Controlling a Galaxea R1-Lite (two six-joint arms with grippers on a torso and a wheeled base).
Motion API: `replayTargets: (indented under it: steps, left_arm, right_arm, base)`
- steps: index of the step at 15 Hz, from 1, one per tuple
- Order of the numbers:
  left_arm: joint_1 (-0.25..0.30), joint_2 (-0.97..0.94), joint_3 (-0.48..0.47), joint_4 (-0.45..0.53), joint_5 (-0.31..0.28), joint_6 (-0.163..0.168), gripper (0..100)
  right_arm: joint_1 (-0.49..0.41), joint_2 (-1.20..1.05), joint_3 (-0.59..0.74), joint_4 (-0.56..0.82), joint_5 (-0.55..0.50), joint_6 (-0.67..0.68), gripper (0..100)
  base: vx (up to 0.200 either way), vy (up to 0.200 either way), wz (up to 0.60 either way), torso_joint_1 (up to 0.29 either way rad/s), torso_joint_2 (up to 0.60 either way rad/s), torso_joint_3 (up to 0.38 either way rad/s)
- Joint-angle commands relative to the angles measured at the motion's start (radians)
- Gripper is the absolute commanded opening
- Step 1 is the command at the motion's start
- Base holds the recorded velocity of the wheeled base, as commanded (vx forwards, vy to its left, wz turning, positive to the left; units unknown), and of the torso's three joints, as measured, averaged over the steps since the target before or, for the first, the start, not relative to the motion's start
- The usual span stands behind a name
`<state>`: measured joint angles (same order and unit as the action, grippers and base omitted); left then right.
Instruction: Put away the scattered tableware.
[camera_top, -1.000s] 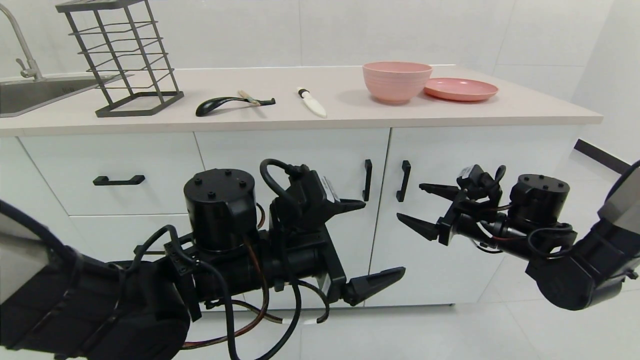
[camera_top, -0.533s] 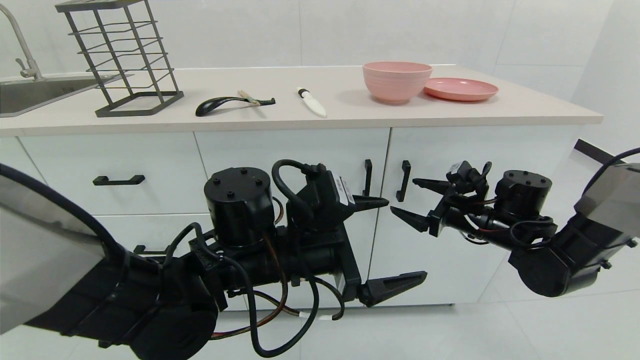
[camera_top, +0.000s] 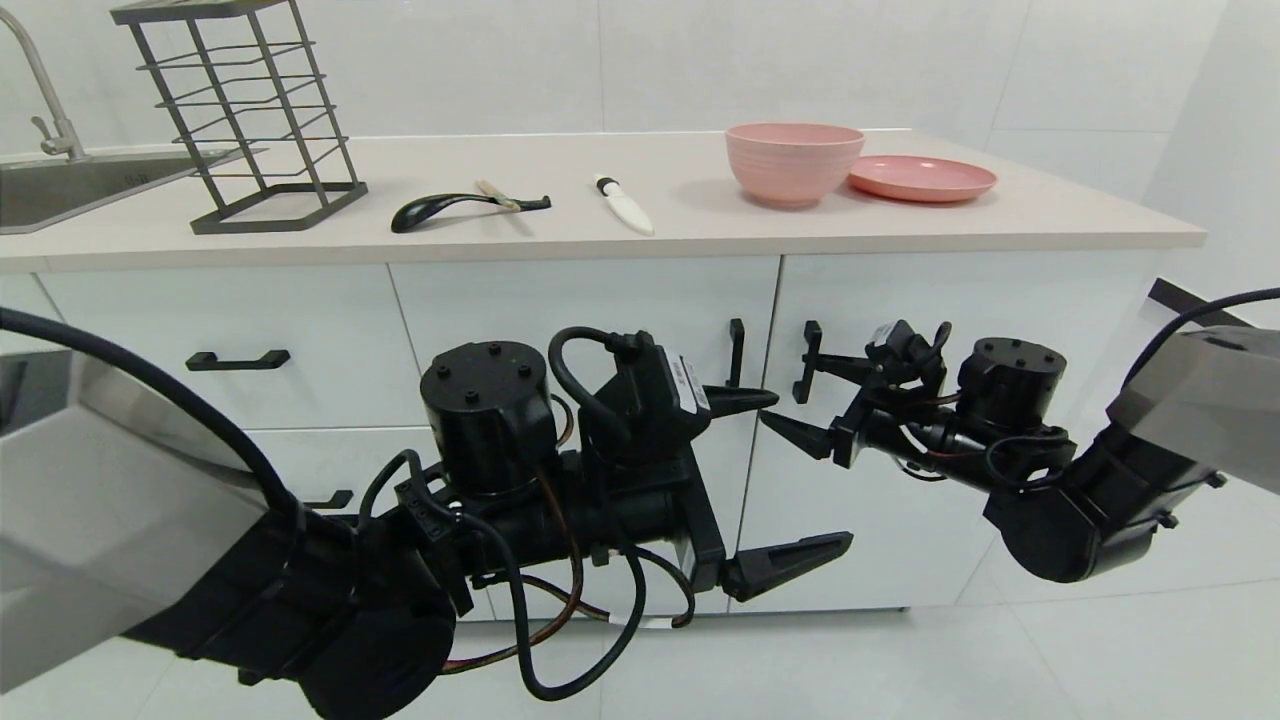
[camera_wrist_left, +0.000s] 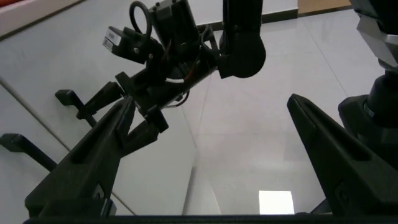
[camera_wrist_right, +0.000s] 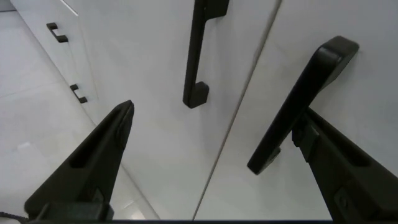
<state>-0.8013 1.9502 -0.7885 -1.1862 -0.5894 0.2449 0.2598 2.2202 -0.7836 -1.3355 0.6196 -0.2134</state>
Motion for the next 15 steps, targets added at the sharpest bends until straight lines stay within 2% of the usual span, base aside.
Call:
replayTargets:
  steps: [1,3,5,7,10,12,13,14,15]
  left_arm:
    - [-0.001,0.021,0.002,-0.023,0.0,-0.001,100]
    - [-0.001,0.024,0.002,-0.026,0.005,-0.009,100]
    - [-0.001,0.027,-0.006,-0.027,0.005,-0.01,100]
    - [0.001,0.05,-0.029,-0.029,0.028,-0.013,100]
    - [-0.003,0.085,-0.089,-0.03,0.037,-0.058,100]
    - [-0.003,0.154,-0.192,-0.03,0.069,-0.073,100]
    - [-0.009,0.19,-0.258,-0.03,0.088,-0.075,100]
    - [-0.009,0.194,-0.261,-0.03,0.088,-0.075,100]
    - [-0.026,0.251,-0.347,-0.03,0.1,-0.088,100]
  right_arm:
    - [0.018,0.016,-0.026,-0.001,0.0,0.003,100]
    - [0.029,0.019,-0.02,-0.001,0.003,0.012,100]
    - [0.027,-0.004,0.023,-0.008,0.075,0.012,100]
    - [0.026,-0.082,0.133,-0.01,0.104,0.008,100]
    - [0.016,-0.241,0.354,-0.063,0.181,0.008,100]
    - [-0.016,-0.373,0.518,-0.065,0.241,0.009,100]
    - [-0.03,-0.415,0.573,-0.065,0.259,0.008,100]
    - [-0.031,-0.418,0.577,-0.065,0.259,0.008,100]
    - [-0.045,-0.464,0.636,-0.065,0.281,0.006,100]
  base:
    - [0.0,0.0,0.0,0.0,0.0,0.0]
    - [0.0,0.0,0.0,0.0,0.0,0.0]
    - [0.0,0.0,0.0,0.0,0.0,0.0]
    - [0.0,0.0,0.0,0.0,0.0,0.0]
    - [0.0,0.0,0.0,0.0,0.0,0.0]
    - [0.0,0.0,0.0,0.0,0.0,0.0]
    - [0.0,0.0,0.0,0.0,0.0,0.0]
    - [0.0,0.0,0.0,0.0,0.0,0.0]
    - [0.0,0.0,0.0,0.0,0.0,0.0]
